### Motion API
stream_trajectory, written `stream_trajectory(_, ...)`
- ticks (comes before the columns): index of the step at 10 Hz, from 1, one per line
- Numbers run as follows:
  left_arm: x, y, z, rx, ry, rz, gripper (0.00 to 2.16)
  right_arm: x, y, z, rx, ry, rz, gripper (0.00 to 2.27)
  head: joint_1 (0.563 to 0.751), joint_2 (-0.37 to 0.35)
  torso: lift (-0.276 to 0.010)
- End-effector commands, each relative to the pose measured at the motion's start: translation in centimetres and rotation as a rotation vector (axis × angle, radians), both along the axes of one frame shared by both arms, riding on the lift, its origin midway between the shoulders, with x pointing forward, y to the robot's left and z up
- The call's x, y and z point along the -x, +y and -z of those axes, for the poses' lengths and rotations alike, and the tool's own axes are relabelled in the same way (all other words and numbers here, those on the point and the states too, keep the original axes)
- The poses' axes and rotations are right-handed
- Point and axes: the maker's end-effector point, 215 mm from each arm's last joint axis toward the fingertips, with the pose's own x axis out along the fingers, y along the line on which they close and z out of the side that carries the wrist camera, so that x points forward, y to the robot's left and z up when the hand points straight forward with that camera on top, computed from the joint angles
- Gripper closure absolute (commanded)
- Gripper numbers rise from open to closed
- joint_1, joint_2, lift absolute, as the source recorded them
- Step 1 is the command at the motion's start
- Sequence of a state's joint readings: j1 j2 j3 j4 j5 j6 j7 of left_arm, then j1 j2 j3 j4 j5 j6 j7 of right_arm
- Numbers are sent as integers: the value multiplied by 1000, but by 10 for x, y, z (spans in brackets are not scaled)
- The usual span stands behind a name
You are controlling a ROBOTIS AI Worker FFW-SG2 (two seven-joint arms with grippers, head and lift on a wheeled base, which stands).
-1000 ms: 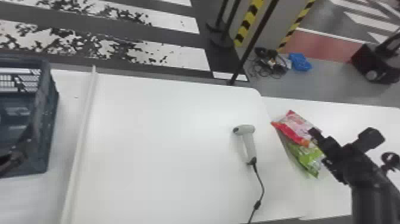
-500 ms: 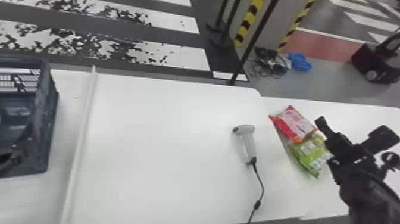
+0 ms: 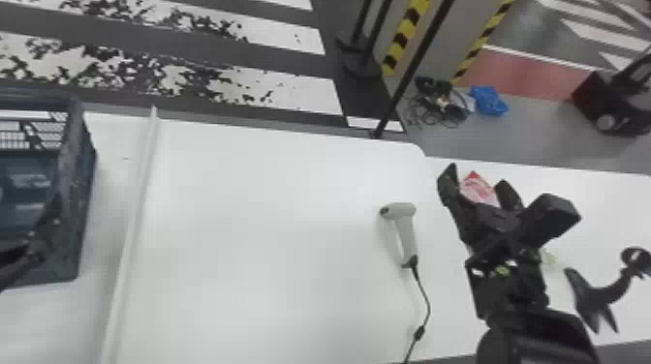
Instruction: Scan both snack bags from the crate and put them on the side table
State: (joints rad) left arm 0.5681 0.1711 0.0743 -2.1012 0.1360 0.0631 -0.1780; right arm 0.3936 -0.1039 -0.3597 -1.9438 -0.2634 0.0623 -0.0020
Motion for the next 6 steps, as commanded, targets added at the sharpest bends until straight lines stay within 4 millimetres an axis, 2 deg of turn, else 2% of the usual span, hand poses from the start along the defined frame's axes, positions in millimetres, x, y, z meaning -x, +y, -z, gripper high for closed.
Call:
stream_trajectory(1, 3, -7, 1, 7, 3, 1, 124, 7, 57, 18, 6, 31, -68, 29, 695, -278, -87)
stream_trajectory(3, 4, -19, 4, 16, 8, -1, 124, 23, 108, 39, -7, 52, -104, 29, 695, -191, -87)
stream_trajectory(4, 7, -28, 4, 19, 8, 8, 124, 26, 125, 45, 1, 65, -111, 33, 695, -175, -87)
stream_trajectory(6, 16, -35, 5, 12, 10, 8, 124, 32, 151, 32, 38, 14, -131, 33, 695, -142, -87)
